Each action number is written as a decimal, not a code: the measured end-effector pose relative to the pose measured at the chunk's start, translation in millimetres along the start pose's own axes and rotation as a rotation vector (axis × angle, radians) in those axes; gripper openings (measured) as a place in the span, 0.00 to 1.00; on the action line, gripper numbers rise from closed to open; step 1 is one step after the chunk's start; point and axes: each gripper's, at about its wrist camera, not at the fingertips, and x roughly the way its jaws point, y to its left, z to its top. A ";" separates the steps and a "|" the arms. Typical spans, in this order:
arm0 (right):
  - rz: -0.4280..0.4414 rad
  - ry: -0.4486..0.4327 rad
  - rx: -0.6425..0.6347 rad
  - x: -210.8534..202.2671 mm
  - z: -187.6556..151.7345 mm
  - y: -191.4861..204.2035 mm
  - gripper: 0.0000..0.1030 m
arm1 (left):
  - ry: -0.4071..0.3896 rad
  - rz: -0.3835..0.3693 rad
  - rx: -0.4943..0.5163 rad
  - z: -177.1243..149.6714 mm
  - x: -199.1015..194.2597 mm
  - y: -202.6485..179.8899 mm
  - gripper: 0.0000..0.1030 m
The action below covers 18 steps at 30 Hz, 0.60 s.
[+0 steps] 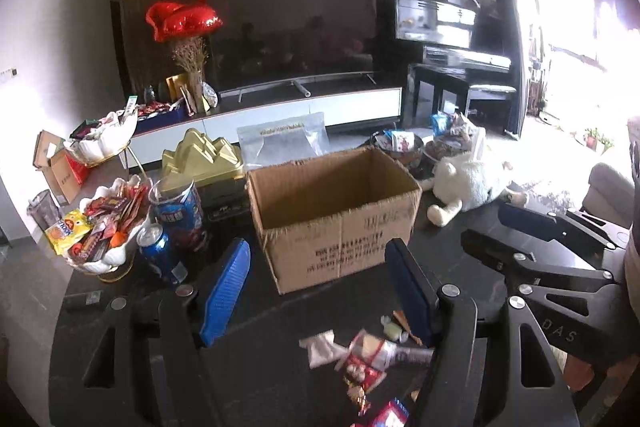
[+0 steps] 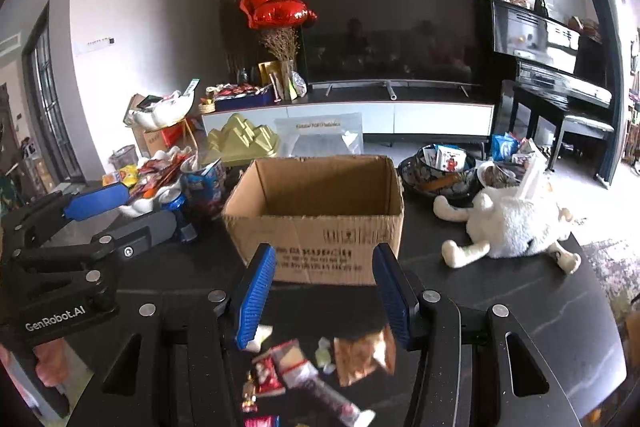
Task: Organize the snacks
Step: 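Move both open tools back from the box to the snack pile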
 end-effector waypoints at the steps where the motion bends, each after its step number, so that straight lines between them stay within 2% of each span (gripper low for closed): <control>1: -0.004 -0.003 -0.001 -3.8 -5.2 1.6 0.50 | 0.001 -0.002 0.003 -5.7 -3.4 -0.6 0.67; 11: -0.022 0.015 0.010 -26.7 -48.8 11.5 0.51 | 0.087 -0.059 -0.025 -58.1 -15.8 -3.3 0.67; 18: -0.002 0.093 0.053 -22.9 -84.6 15.8 0.51 | 0.150 -0.088 -0.037 -90.9 -12.7 -6.3 0.67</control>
